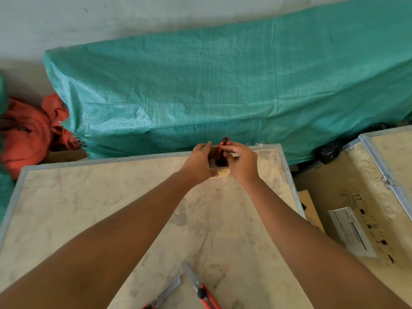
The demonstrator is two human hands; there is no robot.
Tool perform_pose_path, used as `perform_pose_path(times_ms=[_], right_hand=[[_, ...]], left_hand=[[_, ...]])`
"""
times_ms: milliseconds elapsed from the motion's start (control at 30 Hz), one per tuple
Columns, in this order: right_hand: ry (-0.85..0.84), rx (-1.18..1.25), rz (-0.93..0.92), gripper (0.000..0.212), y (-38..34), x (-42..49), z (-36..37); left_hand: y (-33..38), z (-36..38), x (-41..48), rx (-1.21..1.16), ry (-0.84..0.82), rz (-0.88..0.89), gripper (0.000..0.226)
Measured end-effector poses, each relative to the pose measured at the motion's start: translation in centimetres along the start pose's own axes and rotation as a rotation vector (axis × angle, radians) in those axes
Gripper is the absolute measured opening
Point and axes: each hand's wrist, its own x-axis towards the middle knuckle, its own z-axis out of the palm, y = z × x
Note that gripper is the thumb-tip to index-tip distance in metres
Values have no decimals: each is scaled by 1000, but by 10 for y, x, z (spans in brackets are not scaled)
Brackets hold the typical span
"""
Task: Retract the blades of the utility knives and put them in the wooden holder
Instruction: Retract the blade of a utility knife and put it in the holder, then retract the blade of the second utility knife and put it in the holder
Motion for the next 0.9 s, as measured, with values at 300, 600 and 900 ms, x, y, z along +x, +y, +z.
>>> perform_pose_path(times_ms=[300, 600, 900], right_hand=[[31, 7, 87, 31, -17, -42, -20], [-153, 57, 141, 23, -71, -178, -6], [-533, 48, 389, 31, -106, -325, 62]], left_hand=[[-5, -11, -52, -33, 96, 8, 95], [-61, -1, -212, -67, 95, -149, 66], [-143, 27, -354, -61, -7, -318, 55]])
